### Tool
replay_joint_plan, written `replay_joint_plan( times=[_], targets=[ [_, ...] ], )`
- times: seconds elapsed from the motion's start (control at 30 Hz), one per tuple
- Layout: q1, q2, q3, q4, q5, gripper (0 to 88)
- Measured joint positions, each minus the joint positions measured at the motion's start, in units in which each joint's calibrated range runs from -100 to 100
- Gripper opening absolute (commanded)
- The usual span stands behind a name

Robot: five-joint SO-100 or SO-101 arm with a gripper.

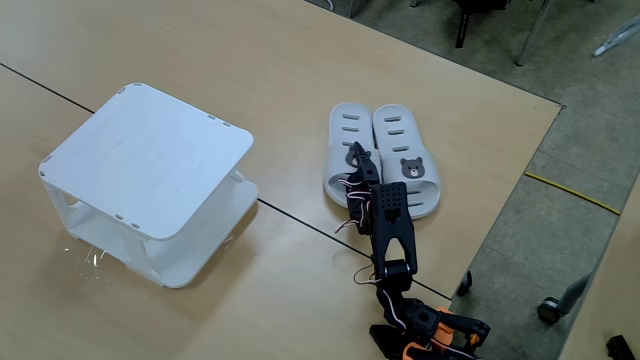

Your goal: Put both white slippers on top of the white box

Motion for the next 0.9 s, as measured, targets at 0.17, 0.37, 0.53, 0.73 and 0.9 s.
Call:
replay_joint_plan(
  times=[0.17, 0.37, 0.53, 0.73, 0.9],
  targets=[
    [-0.6, 0.08, 0.0, 0.0, 0.0, 0.8],
    [-0.6, -0.58, 0.0, 3.78, 0.0, 0.8],
    [-0.6, -16.99, -4.58, 28.15, 0.0, 0.8],
    [-0.6, -39.67, -18.15, 61.37, 0.0, 0.8],
    [-0.6, -53.28, -27.85, 76.31, 0.0, 0.8]
  ],
)
